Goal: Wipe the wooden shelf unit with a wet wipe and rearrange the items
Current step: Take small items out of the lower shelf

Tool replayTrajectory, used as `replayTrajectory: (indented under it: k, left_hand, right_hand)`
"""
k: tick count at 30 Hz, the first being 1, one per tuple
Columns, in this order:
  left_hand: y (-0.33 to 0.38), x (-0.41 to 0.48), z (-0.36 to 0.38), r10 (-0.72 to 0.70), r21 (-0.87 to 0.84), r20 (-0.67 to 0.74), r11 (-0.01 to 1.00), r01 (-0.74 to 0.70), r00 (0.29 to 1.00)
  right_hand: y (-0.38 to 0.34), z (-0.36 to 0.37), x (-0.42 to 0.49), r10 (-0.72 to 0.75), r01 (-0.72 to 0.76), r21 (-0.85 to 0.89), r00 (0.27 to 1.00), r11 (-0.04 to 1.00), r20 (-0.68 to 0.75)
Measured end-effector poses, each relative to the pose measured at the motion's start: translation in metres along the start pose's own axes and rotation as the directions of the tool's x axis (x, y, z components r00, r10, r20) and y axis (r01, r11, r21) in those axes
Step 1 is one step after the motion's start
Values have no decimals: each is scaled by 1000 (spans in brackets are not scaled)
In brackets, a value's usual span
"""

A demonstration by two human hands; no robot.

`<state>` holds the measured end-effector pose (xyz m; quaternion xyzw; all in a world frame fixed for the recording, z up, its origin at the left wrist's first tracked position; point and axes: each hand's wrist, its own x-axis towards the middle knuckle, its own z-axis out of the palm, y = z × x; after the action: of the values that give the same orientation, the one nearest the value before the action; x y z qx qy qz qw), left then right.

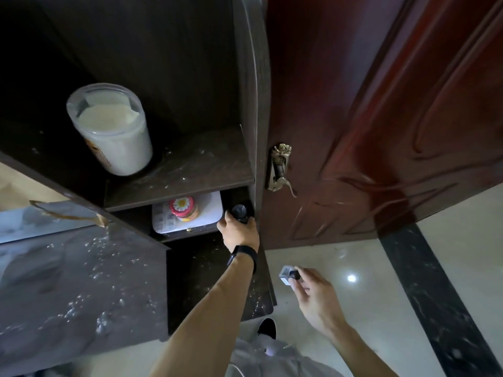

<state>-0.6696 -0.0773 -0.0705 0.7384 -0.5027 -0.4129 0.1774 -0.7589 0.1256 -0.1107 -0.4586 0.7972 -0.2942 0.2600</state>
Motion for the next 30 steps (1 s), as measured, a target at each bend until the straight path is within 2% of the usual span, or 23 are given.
replayTrajectory:
  k: [2, 6, 8, 10, 12, 15, 17, 23, 26, 30]
  left_hand:
    - [-2, -1, 2, 17, -56, -12, 998, -17, 1000]
    - [-23, -21, -4, 208, -81, -42, 974, -211, 977]
    - [-41, -27, -10, 346, 50, -13, 937, -345, 938]
    - [-53, -27, -16, 469, 288, 126, 826, -484, 874]
    - [-55, -24, -21, 469, 450, 258, 716, -534, 845]
    - [-48, -18, -23, 464, 574, 328, 595, -563, 823]
    - [-39, -14, -21, 425, 618, 362, 556, -555, 829]
    - [3, 16, -18, 311, 618, 397, 605, -502, 864]
    - [13, 31, -18, 301, 602, 427, 608, -517, 852]
    - [11, 30, -21, 331, 538, 441, 647, -541, 834]
  right_hand:
    - [2, 2, -1, -6, 6, -6, 1000, 1000, 1]
    - [2, 6, 0, -20, 20, 0, 1000, 1000, 20]
    - [-1, 8, 2, -19, 18, 2, 999, 1000, 47]
    - [-5, 10, 6, -24, 24, 8, 998, 1000, 61]
    - [-8, 13, 9, -32, 31, 8, 997, 999, 68]
    - [-11, 16, 12, -47, 46, 7, 996, 999, 82]
    - [-13, 15, 12, -60, 60, 7, 995, 998, 85]
    - [-10, 11, 7, -59, 59, 3, 997, 998, 46]
    - [-9, 7, 4, -52, 52, -20, 999, 998, 4]
    - [-22, 0, 7, -56, 58, -71, 998, 996, 20]
